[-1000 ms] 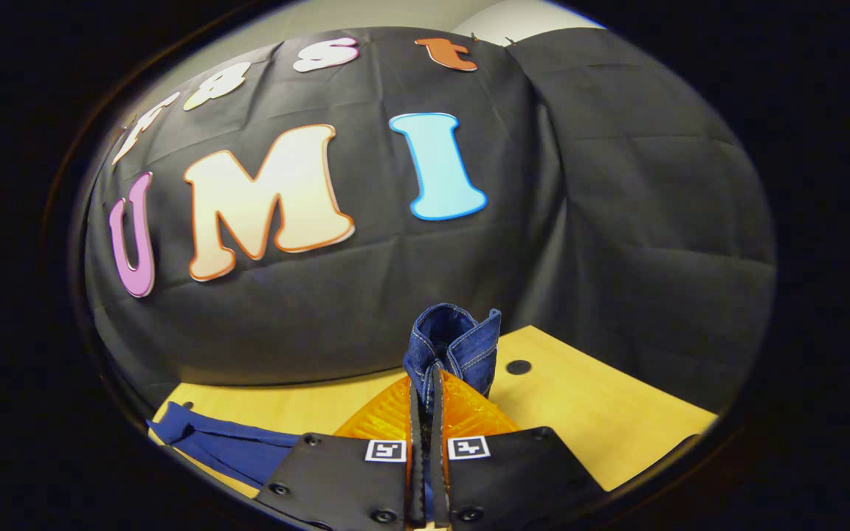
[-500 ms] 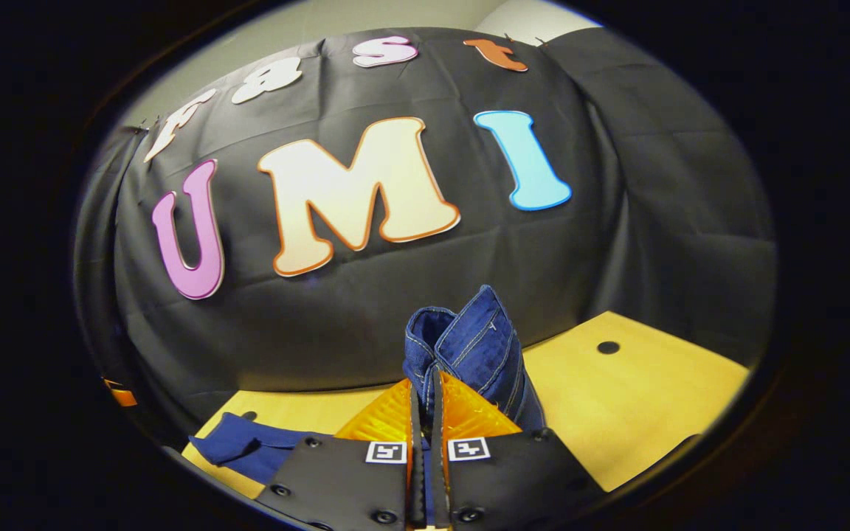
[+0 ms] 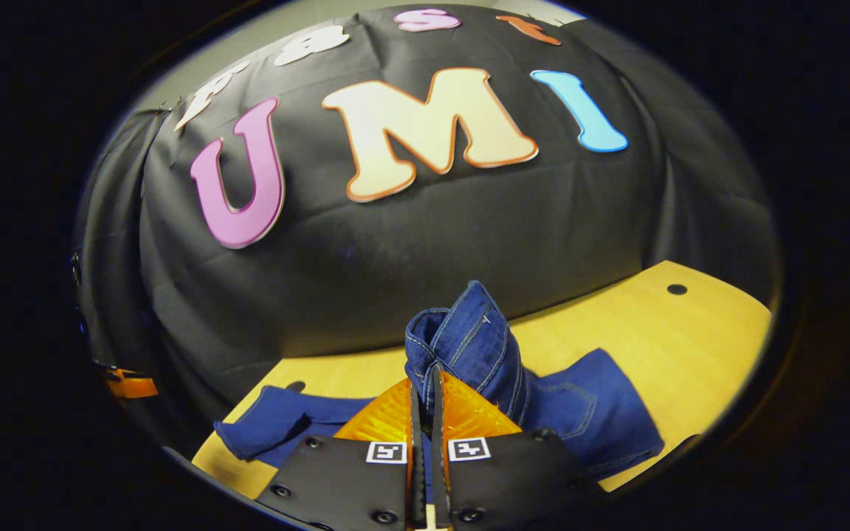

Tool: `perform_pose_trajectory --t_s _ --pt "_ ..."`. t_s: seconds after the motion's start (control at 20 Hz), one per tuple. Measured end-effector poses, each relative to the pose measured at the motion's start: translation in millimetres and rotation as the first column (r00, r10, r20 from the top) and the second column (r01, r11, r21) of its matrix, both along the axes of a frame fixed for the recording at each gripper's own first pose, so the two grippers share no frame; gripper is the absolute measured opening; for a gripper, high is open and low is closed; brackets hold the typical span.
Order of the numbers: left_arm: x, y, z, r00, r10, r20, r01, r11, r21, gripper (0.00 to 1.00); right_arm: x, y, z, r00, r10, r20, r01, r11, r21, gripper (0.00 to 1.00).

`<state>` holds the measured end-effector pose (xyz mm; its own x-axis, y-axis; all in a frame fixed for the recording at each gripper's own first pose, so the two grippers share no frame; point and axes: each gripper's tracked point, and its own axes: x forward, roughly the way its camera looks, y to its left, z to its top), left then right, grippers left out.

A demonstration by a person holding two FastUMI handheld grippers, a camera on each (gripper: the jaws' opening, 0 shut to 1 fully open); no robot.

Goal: Grasp the waist and the cuffs of the jeans and fold them to make the two legs overlap; first hold the waist and fold one-third of the jeans toward the cuffs, then hold the cuffs and fold the remaining one-third in the same direction to finish folding.

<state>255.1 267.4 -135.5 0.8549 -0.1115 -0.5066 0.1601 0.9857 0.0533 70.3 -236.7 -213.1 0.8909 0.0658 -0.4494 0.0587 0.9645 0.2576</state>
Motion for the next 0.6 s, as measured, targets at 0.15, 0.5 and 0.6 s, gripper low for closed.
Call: perform_pose_trajectory --t_s 0.15,0.5,0.6 --pt "7.5 2.0 -15.7 1.000 -0.015 -0.019 0.015 1.000 -0.005 0.96 -0.9 4.2 -1.5 0.998 0.043 -0.051 -0.043 0.999 0.000 0.06" --pt "33.4 3.2 -82.8 0.990 -0.053 -0.128 0.048 0.998 -0.041 0.96 -13.8 7.8 8.0 0.998 0.045 -0.036 -0.046 0.999 -0.011 0.97" --pt "41.6 7.5 -106.8 0.986 -0.047 -0.161 0.042 0.998 -0.036 0.96 -19.3 -9.3 16.6 0.999 0.030 -0.038 -0.031 0.998 -0.046 0.97"
